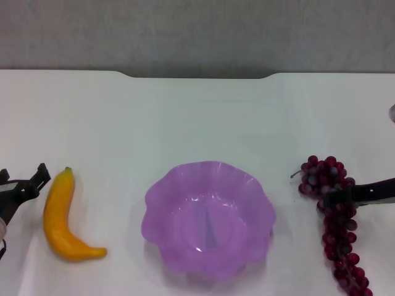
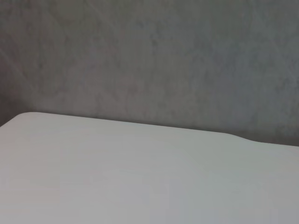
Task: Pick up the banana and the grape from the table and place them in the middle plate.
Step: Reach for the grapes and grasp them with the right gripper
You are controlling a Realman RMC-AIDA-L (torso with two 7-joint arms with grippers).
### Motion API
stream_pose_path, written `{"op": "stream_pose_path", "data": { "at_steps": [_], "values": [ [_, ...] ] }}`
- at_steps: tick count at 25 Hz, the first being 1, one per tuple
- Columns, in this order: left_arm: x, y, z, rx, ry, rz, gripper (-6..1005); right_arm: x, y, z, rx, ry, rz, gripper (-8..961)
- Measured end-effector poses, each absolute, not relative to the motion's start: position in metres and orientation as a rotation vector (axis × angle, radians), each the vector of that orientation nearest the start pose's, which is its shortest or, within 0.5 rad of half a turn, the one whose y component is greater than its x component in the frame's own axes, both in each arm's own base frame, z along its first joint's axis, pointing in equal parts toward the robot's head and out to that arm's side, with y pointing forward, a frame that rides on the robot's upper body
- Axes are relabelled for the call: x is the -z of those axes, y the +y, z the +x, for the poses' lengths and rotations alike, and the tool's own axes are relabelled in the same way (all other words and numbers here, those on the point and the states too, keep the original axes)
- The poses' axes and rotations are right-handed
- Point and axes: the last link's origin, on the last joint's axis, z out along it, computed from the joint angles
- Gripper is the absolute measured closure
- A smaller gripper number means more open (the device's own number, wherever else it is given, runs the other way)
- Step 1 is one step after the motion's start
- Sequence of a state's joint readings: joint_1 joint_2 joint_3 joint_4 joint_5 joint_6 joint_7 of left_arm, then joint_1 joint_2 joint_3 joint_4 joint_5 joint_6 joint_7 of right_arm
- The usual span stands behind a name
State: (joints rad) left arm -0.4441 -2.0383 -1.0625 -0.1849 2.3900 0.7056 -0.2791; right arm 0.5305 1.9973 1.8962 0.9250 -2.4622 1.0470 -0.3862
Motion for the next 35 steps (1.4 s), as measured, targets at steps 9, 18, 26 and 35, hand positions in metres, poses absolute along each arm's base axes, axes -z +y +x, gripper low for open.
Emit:
{"op": "stream_pose_path", "data": {
  "at_steps": [9,18,26,35],
  "values": [
    [0.017,0.341,-0.384,0.451,-0.976,-1.528,106,0.000,0.385,0.298,0.121,1.509,-2.054,74],
    [0.016,0.343,-0.384,0.451,-0.973,-1.528,106,0.011,0.387,0.298,0.148,1.468,-2.070,93],
    [0.017,0.343,-0.384,0.451,-0.974,-1.528,105,0.022,0.386,0.298,0.183,1.422,-2.091,133],
    [0.017,0.343,-0.383,0.451,-0.972,-1.530,105,0.030,0.386,0.297,0.203,1.347,-2.107,177]
  ]
}}
